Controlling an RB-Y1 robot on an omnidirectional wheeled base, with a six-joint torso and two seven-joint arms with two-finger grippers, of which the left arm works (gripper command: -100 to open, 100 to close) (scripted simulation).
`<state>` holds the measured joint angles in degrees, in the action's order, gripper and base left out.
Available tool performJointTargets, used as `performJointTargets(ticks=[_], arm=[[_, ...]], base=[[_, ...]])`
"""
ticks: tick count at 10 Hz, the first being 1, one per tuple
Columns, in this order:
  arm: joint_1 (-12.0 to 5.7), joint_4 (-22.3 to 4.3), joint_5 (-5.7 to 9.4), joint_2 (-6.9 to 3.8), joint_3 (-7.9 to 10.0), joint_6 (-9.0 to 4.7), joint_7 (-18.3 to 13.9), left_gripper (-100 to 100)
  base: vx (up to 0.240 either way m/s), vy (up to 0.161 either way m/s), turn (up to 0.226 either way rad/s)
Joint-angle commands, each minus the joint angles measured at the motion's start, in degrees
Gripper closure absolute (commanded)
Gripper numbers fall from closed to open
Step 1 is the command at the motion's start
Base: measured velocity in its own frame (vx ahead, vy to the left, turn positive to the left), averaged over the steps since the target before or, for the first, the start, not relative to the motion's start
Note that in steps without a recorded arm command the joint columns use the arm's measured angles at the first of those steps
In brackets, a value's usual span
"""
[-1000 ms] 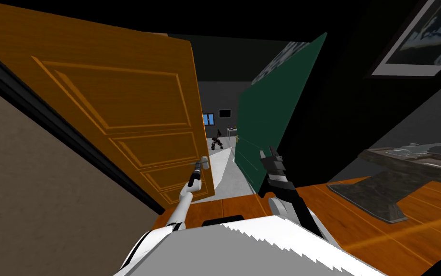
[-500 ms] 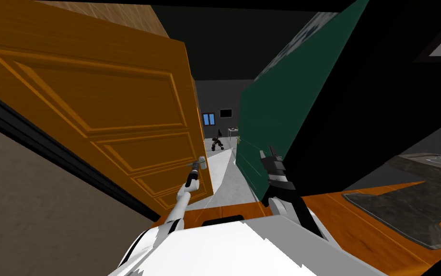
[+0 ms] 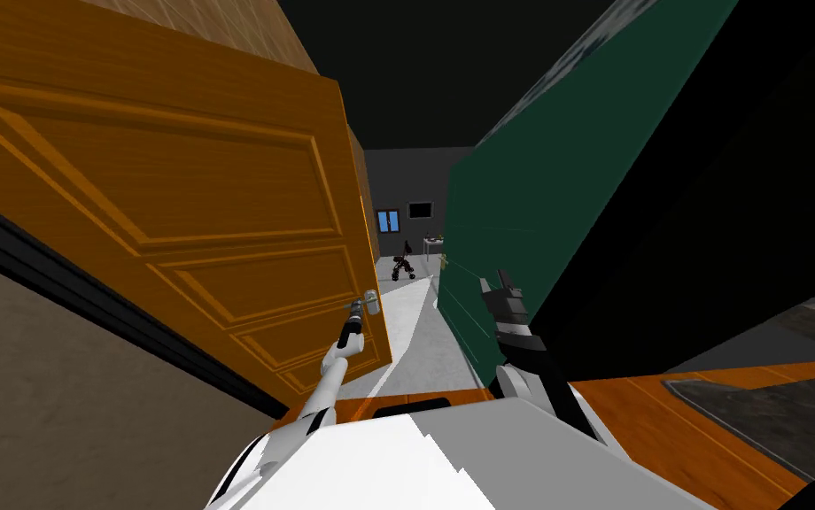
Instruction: Push the door open
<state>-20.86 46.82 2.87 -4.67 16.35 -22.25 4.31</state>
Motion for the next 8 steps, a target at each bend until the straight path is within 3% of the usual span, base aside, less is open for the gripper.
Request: performJointTargets(ticks=[1,8], arm=[[0.01,0.8,0.37,-0.87,1.77,-0.14,0.5,100],[0.54,1.3,1.57,-1.36,6.45,0.13,1.8,100]], base=[[0.206,-0.108,0.108],[0.188,-0.095,0.074]])
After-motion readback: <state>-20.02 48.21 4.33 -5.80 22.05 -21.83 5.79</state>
